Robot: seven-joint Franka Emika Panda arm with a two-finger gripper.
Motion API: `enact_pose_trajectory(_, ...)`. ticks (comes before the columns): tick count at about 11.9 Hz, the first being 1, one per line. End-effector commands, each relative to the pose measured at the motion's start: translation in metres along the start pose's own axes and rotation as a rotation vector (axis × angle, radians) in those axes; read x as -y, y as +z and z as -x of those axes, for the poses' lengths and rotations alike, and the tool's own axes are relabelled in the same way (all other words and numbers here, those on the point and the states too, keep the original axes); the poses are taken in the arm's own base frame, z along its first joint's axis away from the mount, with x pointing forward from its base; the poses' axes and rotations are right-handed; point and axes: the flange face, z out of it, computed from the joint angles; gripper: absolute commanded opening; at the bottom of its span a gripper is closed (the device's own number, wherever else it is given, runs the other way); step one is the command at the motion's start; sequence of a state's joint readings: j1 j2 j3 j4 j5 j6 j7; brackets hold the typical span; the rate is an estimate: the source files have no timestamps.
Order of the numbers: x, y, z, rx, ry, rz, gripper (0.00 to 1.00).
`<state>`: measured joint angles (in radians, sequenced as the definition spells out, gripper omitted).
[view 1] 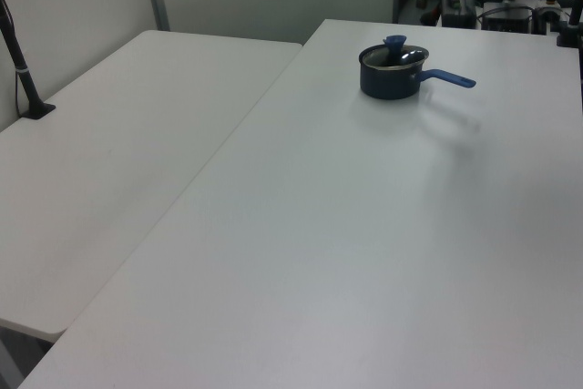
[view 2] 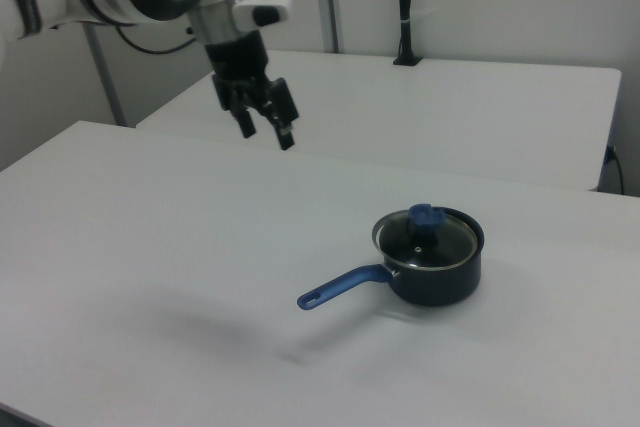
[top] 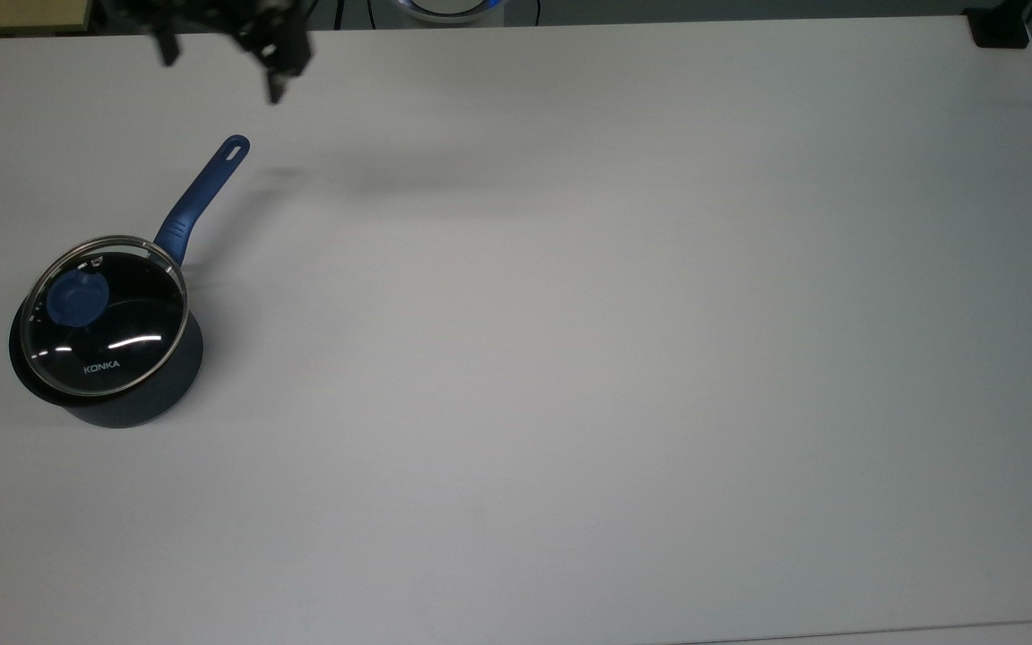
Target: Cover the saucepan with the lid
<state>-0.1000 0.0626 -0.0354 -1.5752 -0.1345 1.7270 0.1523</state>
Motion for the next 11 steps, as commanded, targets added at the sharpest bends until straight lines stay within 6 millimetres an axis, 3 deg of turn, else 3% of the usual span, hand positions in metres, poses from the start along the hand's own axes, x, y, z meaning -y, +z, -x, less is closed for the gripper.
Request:
enact_pose_trajectory(1,0.034,-0.004,0.023,0.016,-0.048,-0.033,1.00)
enact_pose_trajectory(5,0.078,-0.008,0.031,0.008,-0.190,-0.057,1.00)
enact_pose_trajectory(11,0.080,-0.009,0.030,0.009,-0.195,-0.077,1.00)
